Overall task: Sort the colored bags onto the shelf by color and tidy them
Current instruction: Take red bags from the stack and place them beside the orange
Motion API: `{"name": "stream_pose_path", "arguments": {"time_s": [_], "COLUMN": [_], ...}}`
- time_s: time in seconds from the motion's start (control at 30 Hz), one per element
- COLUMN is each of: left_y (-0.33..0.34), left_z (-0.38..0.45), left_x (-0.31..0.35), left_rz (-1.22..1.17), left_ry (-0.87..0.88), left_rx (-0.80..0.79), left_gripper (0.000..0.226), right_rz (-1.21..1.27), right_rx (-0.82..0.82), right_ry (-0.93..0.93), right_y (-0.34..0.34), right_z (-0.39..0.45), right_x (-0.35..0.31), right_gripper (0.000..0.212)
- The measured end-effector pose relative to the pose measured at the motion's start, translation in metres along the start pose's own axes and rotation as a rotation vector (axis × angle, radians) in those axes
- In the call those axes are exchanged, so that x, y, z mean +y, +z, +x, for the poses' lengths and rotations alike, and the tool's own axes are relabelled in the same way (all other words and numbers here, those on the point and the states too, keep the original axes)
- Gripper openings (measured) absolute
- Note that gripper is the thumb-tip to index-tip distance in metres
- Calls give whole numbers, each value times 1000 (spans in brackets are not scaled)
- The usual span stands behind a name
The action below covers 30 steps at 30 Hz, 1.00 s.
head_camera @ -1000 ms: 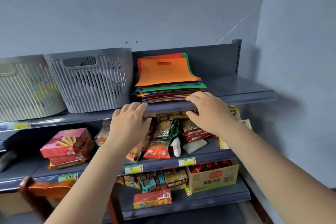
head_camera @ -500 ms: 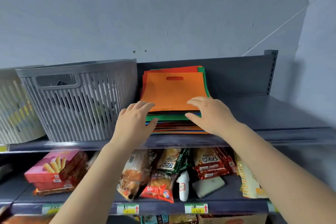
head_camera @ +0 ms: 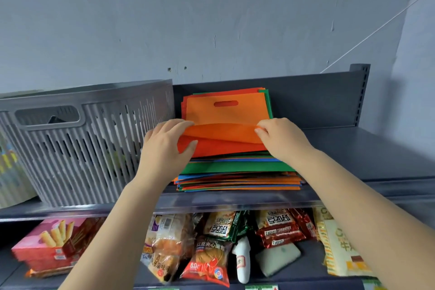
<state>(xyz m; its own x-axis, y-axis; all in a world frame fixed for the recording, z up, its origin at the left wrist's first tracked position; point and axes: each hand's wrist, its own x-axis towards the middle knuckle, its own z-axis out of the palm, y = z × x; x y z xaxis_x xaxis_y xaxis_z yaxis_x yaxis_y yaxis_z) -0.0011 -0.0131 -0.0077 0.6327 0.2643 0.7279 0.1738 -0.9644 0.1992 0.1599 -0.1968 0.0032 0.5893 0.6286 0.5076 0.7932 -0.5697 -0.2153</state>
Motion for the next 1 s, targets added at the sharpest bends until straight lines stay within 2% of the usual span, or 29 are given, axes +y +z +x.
{"name": "stream_pose_path", "arguments": {"time_s": [0.1, 0.17, 0.3, 0.37, 0.47, 0.63, 0.87, 1.0], "left_y": [2, 4, 13, 18, 22, 16, 10, 9], "left_z": [5, 8, 11, 13, 14, 23, 39, 38], "left_x": [-6, -9, -12, -12, -13, -14, -22, -21], "left_rz": [-52, -104, -134, -117, -149, -158, -84, -67], "left_ry": [35, 56, 116, 110, 74, 54, 48, 66], "left_rx": [76, 61, -172, -317, -366, -287, -12, 29], "left_gripper": [45, 49, 58, 49, 35, 23, 17, 11], "right_rz": [68, 87, 151, 166, 177, 194, 207, 213], "right_rx": [78, 109, 144, 146, 155, 165, 158, 140], "right_ry": [97, 159, 250, 250, 239, 245, 252, 244], "right_y": [1, 1, -3, -4, -4, -4, -8, -7], "right_z": [10, 14, 18, 17, 14, 8, 4, 0], "right_x": [7, 13, 21, 21, 21, 21, 19, 19], "right_gripper": [41, 41, 41, 41, 43, 42, 41, 37]}}
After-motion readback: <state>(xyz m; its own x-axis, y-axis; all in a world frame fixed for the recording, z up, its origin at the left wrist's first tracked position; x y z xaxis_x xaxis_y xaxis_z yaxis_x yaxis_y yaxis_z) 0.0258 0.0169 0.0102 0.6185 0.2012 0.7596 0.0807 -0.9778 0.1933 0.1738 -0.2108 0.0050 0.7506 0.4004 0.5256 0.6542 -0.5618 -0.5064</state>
